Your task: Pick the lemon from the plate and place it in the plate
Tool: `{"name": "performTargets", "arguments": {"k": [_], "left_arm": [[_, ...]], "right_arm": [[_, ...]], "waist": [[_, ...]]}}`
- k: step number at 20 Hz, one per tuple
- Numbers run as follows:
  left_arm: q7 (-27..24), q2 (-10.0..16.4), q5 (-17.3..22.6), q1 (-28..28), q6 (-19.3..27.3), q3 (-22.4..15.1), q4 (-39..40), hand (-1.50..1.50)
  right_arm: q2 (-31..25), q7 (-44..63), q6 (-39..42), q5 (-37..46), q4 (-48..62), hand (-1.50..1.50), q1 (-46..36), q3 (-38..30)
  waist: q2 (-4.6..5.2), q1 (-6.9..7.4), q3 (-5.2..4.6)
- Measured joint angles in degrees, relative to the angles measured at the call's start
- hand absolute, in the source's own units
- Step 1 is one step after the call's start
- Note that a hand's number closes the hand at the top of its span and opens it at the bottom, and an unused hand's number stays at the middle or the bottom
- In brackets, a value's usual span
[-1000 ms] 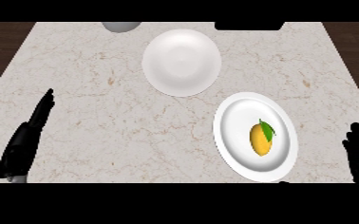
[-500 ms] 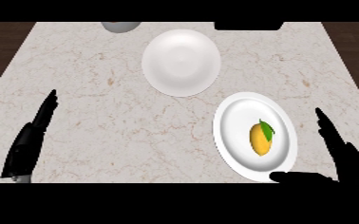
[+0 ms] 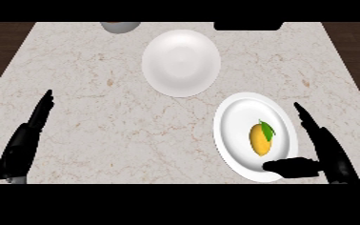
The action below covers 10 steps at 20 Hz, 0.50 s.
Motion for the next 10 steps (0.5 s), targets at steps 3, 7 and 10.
{"name": "performTargets", "arguments": {"k": [3, 7, 10], "left_arm": [[-0.71, -1.53, -1.42, -0.35, 0.13, 0.45, 0.76, 0.00], [-0.87, -2.66, -2.53, 0.80, -0.70, 1.26, -0.21, 0.00], [-0.52, -3.25, -3.04, 0.68, -1.86, 2.44, -0.26, 0.00]], "right_arm": [[1.78, -1.28, 2.44, 0.48, 1.77, -1.50, -0.55, -0.48], [4.64, -2.23, 4.70, 1.98, 4.52, -1.50, -1.44, -0.49], [6.56, -2.90, 6.19, 3.42, 6.45, -1.50, -1.87, -1.14]], "waist": [[-0.02, -0.10, -0.02], [-0.03, -0.10, -0.01], [-0.04, -0.13, -0.01]]}}
